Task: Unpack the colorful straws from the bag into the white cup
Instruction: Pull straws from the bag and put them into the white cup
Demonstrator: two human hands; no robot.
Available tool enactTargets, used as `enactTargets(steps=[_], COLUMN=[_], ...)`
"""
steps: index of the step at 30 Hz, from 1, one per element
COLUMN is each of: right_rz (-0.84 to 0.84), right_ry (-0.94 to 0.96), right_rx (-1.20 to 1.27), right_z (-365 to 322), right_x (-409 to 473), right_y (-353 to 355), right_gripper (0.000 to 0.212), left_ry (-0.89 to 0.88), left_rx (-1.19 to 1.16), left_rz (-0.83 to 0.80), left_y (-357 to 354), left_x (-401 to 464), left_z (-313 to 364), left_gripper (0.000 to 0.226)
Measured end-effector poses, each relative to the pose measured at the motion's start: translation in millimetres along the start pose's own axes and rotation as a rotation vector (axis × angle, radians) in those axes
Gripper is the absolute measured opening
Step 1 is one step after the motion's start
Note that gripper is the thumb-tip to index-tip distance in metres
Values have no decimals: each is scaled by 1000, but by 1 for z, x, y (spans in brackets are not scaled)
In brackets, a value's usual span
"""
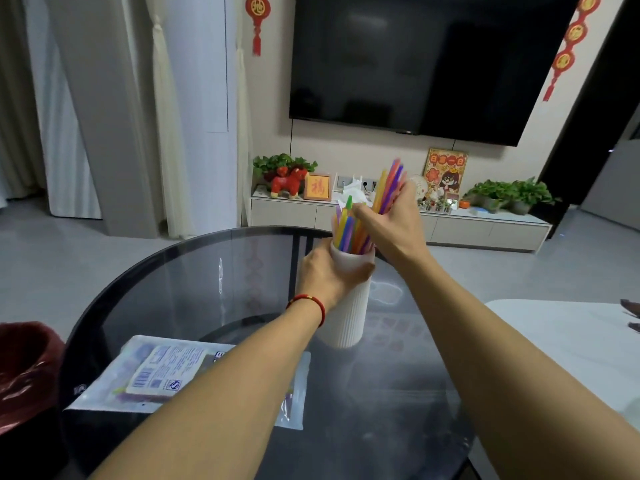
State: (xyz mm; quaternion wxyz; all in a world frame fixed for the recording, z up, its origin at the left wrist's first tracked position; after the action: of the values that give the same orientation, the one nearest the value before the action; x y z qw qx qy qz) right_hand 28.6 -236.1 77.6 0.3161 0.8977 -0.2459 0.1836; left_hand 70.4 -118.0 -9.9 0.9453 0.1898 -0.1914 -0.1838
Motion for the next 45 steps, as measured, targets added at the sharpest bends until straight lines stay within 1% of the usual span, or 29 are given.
enactTargets(steps=[2,3,4,5,6,7,8,10,11,13,15,17,19,20,21,22,23,24,25,26,28,29,30,32,36,40,42,45], right_rz=[0,18,37,39,7,-70,-174,-350,-375,-338,-242,-122,-31,3,27,37,19,-18,-67,-118,-210,-267,-329,-427,-528,-527,-522,-547], right_ry=[52,92,140,184,223,248,261,237,217,219,254,304,347,353,342,312,257,186,108,31,-123,-199,-266,-354,-475,-536,-577,-687], right_rx=[111,78,11,-65,-156,-258,-347,-433,-442,-410,-365,-346,-308,-278,-243,-208,-170,-142,-127,-119,-106,-93,-86,-78,-22,19,108,364], right_z=[-10,-15,-20,-25,-27,-28,-26,-18,-16,-21,-27,-32,-33,-30,-26,-19,-11,-1,9,20,40,48,54,63,70,79,79,74], right_x=[2,3,3,3,2,-2,-7,-17,-20,-24,-26,-34,-51,-61,-73,-84,-97,-108,-120,-133,-155,-163,-171,-182,-196,-198,-198,-202], right_y=[11,15,18,19,17,13,7,-3,-4,0,8,16,21,23,24,24,20,15,7,-4,-23,-31,-38,-48,-62,-66,-65,-68], right_gripper=[76,84,87,83,70,52,40,45,47,50,48,40,29,25,21,18,16,15,15,15,16,17,19,21,19,21,22,33], left_ry=[-17,-31,-43,-50,-49,-42,-30,-11,-9,2,26,60,144,169,148,78,-13,-92,-134,-136,-115,-100,-86,-56,25,161,140,3], left_rx=[10,16,24,34,43,49,57,93,98,67,35,21,68,115,170,238,315,391,462,533,702,809,900,971,1010,1091,1147,1184], left_rz=[-12,-20,-27,-33,-36,-35,-29,7,15,-15,-95,-183,-206,-172,-115,-63,-48,-92,-186,-311,-559,-655,-736,-833,-885,-930,-892,-832], left_y=[0,0,0,0,0,0,0,-1,-1,-3,-2,5,16,24,34,43,54,63,70,74,76,76,74,68,58,55,53,53], left_x=[1,1,1,1,2,2,2,0,0,2,3,-3,-20,-33,-48,-63,-80,-95,-106,-116,-127,-130,-132,-131,-121,-113,-113,-120], left_z=[0,-1,-1,-1,-1,0,2,6,7,6,3,-1,-12,-20,-28,-34,-41,-46,-51,-58,-72,-78,-83,-89,-85,-75,-70,-53], left_gripper=[63,62,62,64,66,66,61,50,49,57,72,86,105,104,93,76,59,50,52,63,97,113,123,128,127,126,117,102])
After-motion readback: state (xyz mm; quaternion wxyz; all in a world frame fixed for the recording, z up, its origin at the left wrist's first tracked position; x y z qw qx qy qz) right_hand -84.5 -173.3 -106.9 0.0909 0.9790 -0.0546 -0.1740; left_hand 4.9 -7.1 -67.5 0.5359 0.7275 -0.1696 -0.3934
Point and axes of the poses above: each hand's wrist, its own x-axis towards the middle knuckle, its own y-axis out of the back of the hand, z = x × y, the point moved 2 cm from there along x, towards the middle knuckle, and after that the axes turned 10 degrees about -z, right-handed, at the moved point
